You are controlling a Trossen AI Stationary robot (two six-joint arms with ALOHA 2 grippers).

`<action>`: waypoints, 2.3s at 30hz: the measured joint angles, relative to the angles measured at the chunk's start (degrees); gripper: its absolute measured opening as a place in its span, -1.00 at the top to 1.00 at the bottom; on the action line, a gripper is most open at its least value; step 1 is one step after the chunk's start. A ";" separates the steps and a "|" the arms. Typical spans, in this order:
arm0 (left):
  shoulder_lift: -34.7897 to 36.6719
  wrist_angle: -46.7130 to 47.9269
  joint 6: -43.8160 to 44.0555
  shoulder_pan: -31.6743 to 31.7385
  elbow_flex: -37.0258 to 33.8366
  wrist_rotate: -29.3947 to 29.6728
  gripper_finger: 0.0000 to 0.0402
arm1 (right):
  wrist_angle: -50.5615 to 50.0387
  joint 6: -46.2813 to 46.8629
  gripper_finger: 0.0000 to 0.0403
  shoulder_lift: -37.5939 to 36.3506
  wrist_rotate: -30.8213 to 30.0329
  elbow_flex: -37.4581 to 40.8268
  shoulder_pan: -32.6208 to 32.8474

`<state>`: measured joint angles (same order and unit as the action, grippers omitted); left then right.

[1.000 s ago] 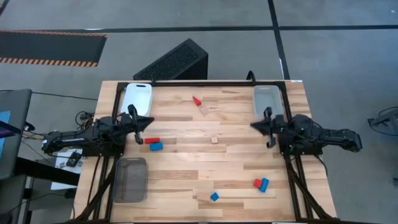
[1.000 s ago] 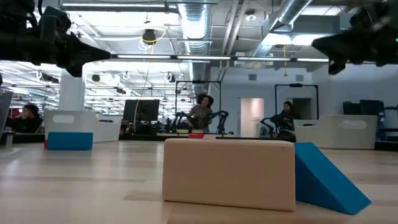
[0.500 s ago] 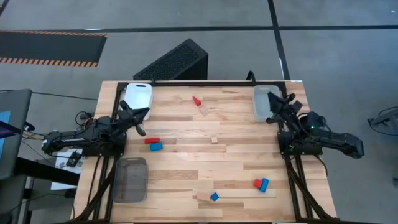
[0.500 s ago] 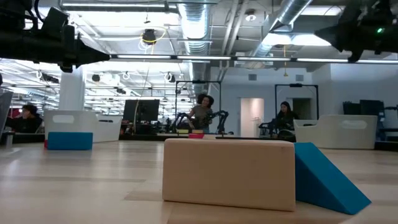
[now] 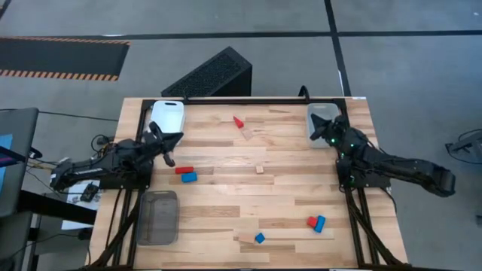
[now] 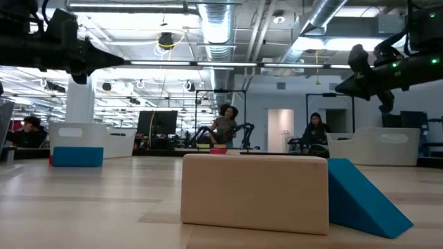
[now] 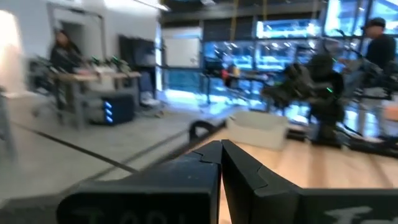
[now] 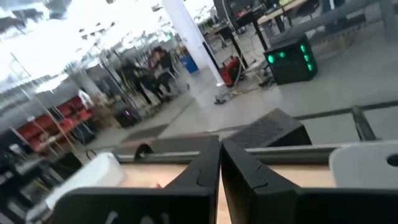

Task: Sort & place blocks by color
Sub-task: Put the top red block into the white bin

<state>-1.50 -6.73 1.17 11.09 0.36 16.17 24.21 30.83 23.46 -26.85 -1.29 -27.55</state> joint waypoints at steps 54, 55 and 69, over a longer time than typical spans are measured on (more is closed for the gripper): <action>-1.21 2.11 -9.70 4.66 0.00 7.57 1.00 | 17.93 -25.69 -0.09 38.68 5.77 -17.57 1.30; -1.59 2.05 -10.30 4.66 0.00 7.27 1.00 | 17.98 -25.45 -0.09 39.58 5.83 -18.05 0.50; -4.19 2.01 -7.59 8.09 0.02 2.37 1.00 | 18.02 -23.09 -0.09 58.76 25.27 -25.80 -1.78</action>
<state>-5.68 -4.72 -6.42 19.18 0.38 18.54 42.23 7.74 82.21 -1.58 -27.10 -29.34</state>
